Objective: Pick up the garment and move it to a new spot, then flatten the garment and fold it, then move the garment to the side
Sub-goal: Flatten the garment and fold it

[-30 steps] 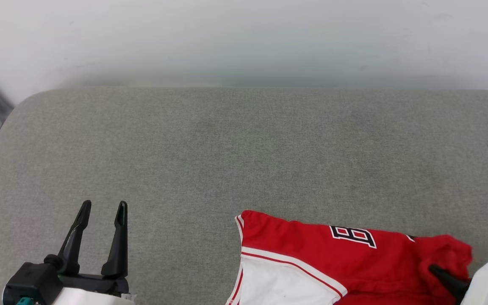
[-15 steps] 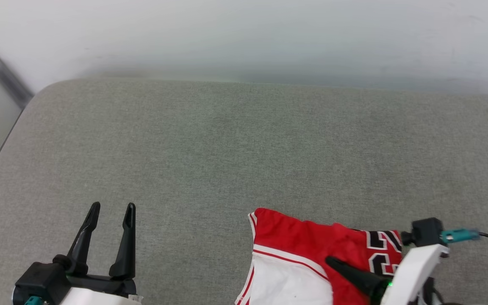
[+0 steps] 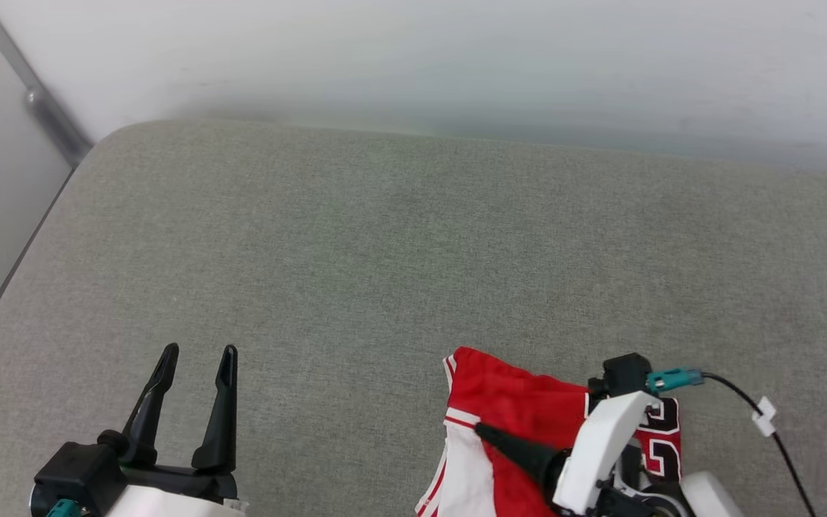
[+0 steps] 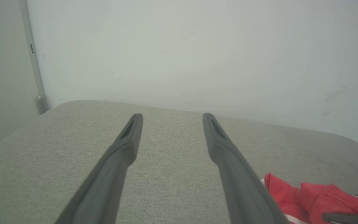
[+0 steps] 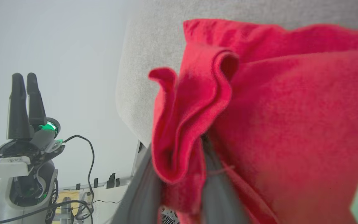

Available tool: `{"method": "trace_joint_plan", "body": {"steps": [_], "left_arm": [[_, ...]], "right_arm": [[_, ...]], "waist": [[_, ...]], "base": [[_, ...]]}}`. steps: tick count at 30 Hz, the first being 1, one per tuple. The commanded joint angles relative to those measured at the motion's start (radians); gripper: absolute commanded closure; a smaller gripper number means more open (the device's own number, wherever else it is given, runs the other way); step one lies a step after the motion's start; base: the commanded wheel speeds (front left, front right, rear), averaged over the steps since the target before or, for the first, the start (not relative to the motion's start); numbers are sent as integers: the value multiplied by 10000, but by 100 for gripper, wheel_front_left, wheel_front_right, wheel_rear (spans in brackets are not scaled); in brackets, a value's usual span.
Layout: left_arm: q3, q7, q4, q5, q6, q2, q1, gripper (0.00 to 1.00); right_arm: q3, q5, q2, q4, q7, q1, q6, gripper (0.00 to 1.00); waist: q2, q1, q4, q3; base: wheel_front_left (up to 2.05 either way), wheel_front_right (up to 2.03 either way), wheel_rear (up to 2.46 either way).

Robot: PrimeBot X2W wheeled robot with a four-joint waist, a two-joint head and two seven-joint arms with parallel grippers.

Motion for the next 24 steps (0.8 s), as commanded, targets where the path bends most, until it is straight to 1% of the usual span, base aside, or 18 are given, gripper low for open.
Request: {"method": "trace_joint_plan", "body": {"steps": [1, 5, 8, 9, 12, 14, 17, 20, 21, 23, 24], "left_arm": [[13, -23, 20, -30, -15, 34, -63, 0], [30, -23, 43, 7, -15, 17, 10, 0], [59, -24, -73, 88, -15, 15, 0, 0], [116, -24, -98, 93, -15, -17, 9, 0], [171, -24, -130, 117, -15, -37, 25, 0], [188, -25, -146, 110, -15, -54, 22, 0], [194, -24, -144, 77, -15, -71, 12, 0], [164, -24, -128, 67, -15, -84, -56, 0], [164, -24, -128, 67, -15, -84, -56, 0], [108, -24, -113, 58, -15, -96, -114, 0], [115, -24, -101, 64, -15, -101, -124, 0]], "right_arm": [[326, 314, 32, 171, -273, -211, 0, 0], [1103, 742, 34, 128, -527, -357, 0, 0], [1327, 1051, 28, 83, -554, -497, 0, 0], [1282, 1020, 27, 133, -590, -589, 0, 0], [973, 349, 33, 218, -719, -928, 0, 0], [698, -326, 35, 82, -730, -1125, 0, 0], [129, -2032, -86, -394, -864, -1396, 0, 0], [-153, -4017, -818, -1096, -1373, -1500, 0, 0], [-153, -4017, -818, -1096, -1373, -1500, 0, 0], [-360, -5132, -1356, -1476, -2082, -1504, -2, 0], [-584, -5481, -1499, -1496, -2416, -1406, -2, 0]], "waist": [[0, 0, 26, -19], [0, 0, -33, -83], [0, 0, -175, -144], [0, 0, -239, -161], [0, 0, -416, -200], [0, 0, -546, -208], [0, 0, -745, -179], [0, 0, -918, -137], [0, 0, -918, -137], [0, 0, -1014, -122], [0, 0, -1067, -117]], "base": [[0, 0, 0], [0, 0, 0], [0, 0, 0], [0, 0, 0], [0, 0, 0], [0, 0, 0], [0, 0, 0], [0, 0, 0], [0, 0, 0], [0, 0, 0], [0, 0, 0]]}}
